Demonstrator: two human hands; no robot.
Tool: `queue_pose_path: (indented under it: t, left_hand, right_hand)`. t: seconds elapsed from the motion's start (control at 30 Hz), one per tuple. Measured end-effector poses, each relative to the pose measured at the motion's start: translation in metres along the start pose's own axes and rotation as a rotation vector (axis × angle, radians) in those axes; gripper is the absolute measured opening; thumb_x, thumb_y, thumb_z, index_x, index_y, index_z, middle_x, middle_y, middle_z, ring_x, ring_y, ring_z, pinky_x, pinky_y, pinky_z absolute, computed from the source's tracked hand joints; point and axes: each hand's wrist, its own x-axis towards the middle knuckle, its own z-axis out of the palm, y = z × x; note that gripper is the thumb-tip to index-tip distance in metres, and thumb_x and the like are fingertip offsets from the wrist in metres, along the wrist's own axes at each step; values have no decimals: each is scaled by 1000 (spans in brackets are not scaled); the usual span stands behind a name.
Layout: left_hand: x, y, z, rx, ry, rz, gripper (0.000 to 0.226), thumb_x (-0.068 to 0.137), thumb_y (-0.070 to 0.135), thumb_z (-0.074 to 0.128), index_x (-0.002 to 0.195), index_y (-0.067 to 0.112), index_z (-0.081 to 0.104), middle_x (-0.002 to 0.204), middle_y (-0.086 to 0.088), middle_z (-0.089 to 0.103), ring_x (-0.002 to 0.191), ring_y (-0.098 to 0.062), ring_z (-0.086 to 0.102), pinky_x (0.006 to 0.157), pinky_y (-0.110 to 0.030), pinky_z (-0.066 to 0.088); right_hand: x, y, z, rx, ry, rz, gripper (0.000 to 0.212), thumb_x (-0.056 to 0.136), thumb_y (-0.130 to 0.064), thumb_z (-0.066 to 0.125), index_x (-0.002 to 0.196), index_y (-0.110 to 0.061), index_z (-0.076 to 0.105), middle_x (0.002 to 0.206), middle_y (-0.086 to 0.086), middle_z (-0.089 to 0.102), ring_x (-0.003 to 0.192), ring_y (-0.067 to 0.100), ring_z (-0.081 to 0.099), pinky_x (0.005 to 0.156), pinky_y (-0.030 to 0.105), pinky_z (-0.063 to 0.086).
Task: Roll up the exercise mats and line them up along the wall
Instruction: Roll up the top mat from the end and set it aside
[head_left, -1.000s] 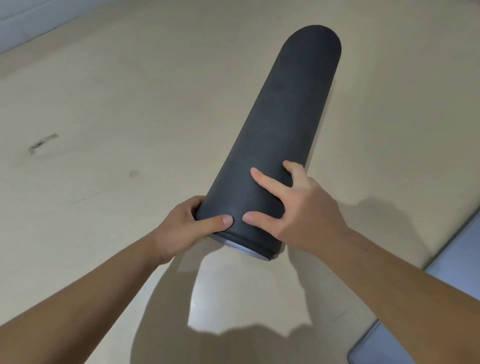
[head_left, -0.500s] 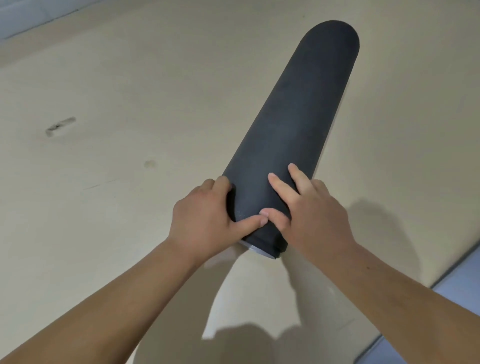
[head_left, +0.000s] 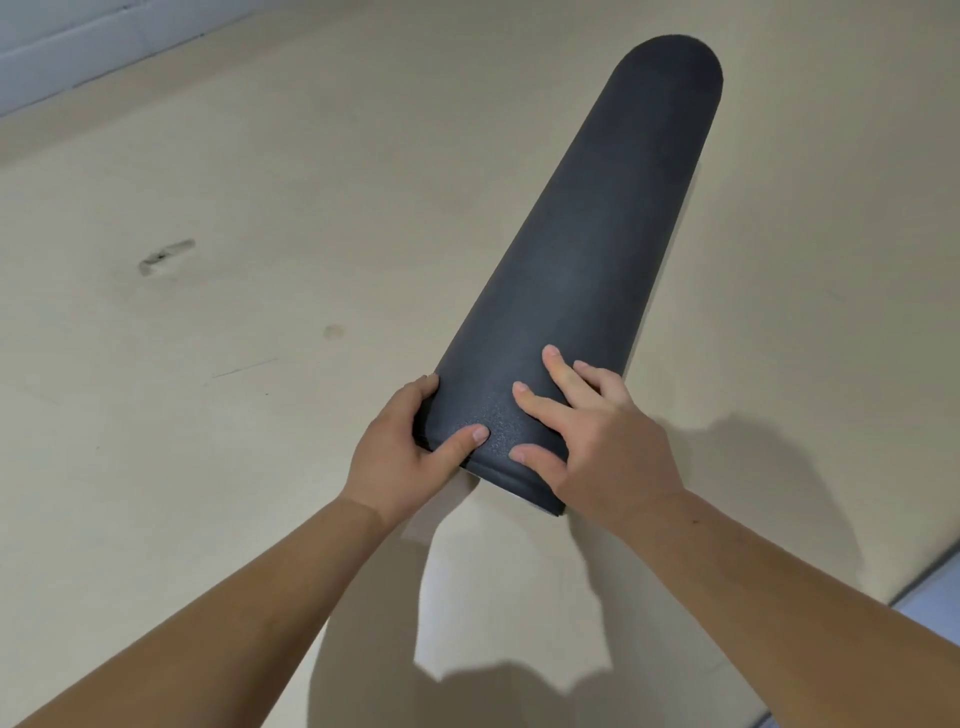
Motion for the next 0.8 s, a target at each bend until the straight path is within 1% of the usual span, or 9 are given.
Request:
queue_pose_path:
  t: [0.1,0.17,0.2,0.27,0.37,0.43,0.53,0.67,0.8]
  left_hand:
    - [2,9,-10,-10,-27,20,62,86,52,82,140,33,56,120,34,61,108,17,58,90,-15,49]
    - [2,16,-16,1,-39,31,52,89,53,78,135,38,57,114,36,61,103,23,56,83,-10,45]
    - [2,19,-18,15,-33,45,49,91,54,76,134,37,59,115,33,62,102,22,56,82,-8,44]
    - [1,26,-22,59,-2,93,50,94,51,73,137,29,62,124,24,64,105,13,58,87,-12,44]
    - [-1,38,-26,95,30,156,48,97,43,71,140,25,62,129,18,61,115,0,56,96,-23,45]
    - [-2,45,-27,146,44,191,40,98,42,69,134,25,64,123,17,62,112,-4,56,92,-25,44]
    - [-2,47,-27,238,44,204,36,99,43,66,128,22,64,120,11,64,109,-13,58,89,-30,45]
    - [0,47,-29,239,41,168,35,100,43,63,127,21,62,118,9,64,108,-15,59,88,-32,47]
    - [-2,51,-27,273,55,242,40,97,47,65,128,22,61,120,10,60,108,-14,56,90,-36,50]
  right_hand:
    - [3,-2,-13,40,8,-19,55,87,-58,68,139,-41,64,161,-6,45,141,23,46,86,41,60]
    - [-1,-2,-22,117,-33,18,55,92,-46,72,145,-39,59,165,-5,37,149,18,35,101,39,50]
    - [-5,-2,-26,152,-29,43,54,93,-40,74,145,-36,59,165,-3,37,150,17,34,105,38,47]
    - [-14,-2,-31,192,6,91,52,93,-31,75,143,-32,62,163,2,42,148,19,38,110,38,45]
    - [-23,-6,-38,240,-78,153,55,96,-32,71,149,-33,55,165,-2,37,150,15,34,113,30,36]
    - [-25,-7,-43,246,-115,171,57,98,-34,69,152,-33,51,165,-2,36,150,13,34,114,29,35]
    - [-24,-9,-51,288,-189,187,57,99,-37,66,153,-31,48,159,-4,44,145,10,41,116,33,38]
    - [-26,-11,-57,271,-295,211,58,101,-41,62,156,-32,43,153,-11,47,138,8,46,114,28,38]
    - [-30,-15,-61,251,-359,222,59,102,-44,59,157,-33,40,154,-12,45,137,9,46,113,29,38]
